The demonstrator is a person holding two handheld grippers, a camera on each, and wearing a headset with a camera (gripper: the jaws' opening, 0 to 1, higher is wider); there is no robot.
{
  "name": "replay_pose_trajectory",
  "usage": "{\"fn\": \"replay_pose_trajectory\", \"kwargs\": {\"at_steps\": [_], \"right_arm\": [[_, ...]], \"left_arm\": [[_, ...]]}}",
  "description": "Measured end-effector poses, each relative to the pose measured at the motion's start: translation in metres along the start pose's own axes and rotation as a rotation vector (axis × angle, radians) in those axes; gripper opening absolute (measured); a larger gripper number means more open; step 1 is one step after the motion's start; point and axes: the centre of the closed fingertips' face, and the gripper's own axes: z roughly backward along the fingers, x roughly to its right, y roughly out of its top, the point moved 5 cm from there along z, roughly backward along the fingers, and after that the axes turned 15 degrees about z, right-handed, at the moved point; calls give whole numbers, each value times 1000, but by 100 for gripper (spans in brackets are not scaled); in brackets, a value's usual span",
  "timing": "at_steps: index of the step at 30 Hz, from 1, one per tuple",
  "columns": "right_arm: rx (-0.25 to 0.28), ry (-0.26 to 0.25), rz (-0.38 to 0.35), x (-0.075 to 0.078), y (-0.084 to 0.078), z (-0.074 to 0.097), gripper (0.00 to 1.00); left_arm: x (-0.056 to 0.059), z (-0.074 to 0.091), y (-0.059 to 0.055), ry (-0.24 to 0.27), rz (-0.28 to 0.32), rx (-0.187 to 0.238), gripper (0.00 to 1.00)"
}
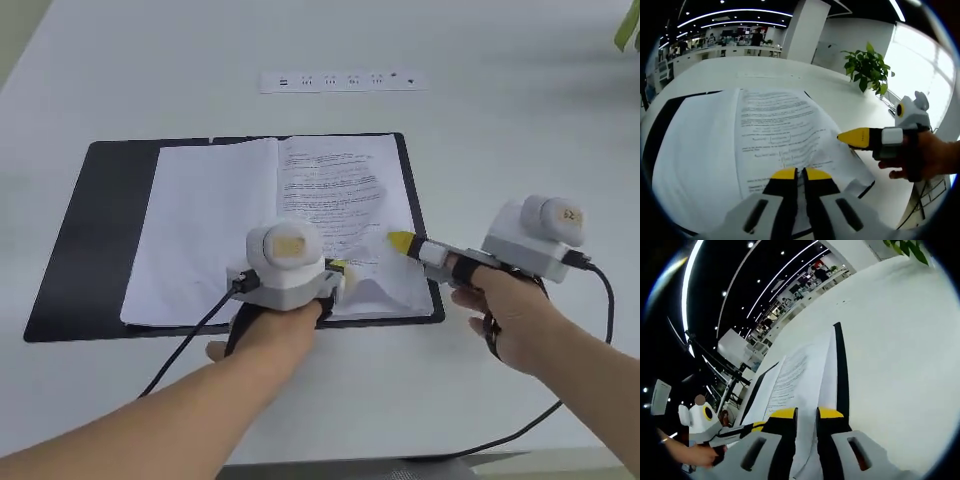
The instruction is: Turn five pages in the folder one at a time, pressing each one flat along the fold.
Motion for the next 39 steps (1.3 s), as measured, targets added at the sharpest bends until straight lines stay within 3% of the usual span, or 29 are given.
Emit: {"fn": "replay_pose_trajectory", "kwargs": {"at_steps": [3, 6, 7, 10, 14, 17, 19, 21, 26, 31, 34, 39], "right_arm": [[10, 5, -80, 0, -1, 2, 5], [32, 14, -111, -2, 2, 3, 2], [44, 33, -172, -5, 4, 4, 1], [49, 29, -202, -5, 8, 8, 0], [66, 60, -323, -11, 15, 14, 0], [69, 60, -290, -14, 18, 17, 0], [91, 81, -309, -19, 23, 19, 0], [119, 96, -309, -24, 29, 21, 0], [127, 119, -287, -30, 35, 22, 0], [160, 152, -259, -44, 50, 21, 0], [174, 177, -256, -59, 60, 18, 0], [184, 206, -223, -87, 73, 12, 0]], "left_arm": [[0, 0, 0, 1, -2, -1, 3], [2, 0, 0, -6, -4, -7, 5], [3, 1, 0, -12, -15, -10, 6], [6, 5, -2, -23, -42, -21, 10], [6, 13, -5, -29, -60, -39, 15], [6, 21, -5, -30, -81, -42, 18], [4, 27, -5, -25, -84, -46, 18], [2, 35, -2, -26, -91, -28, 19], [-4, 53, 3, -19, -101, -9, 18], [-7, 76, 18, -31, -93, 50, 19], [-10, 96, 33, -41, -78, 109, 21], [-21, 125, 49, -45, -77, 164, 23]]}}
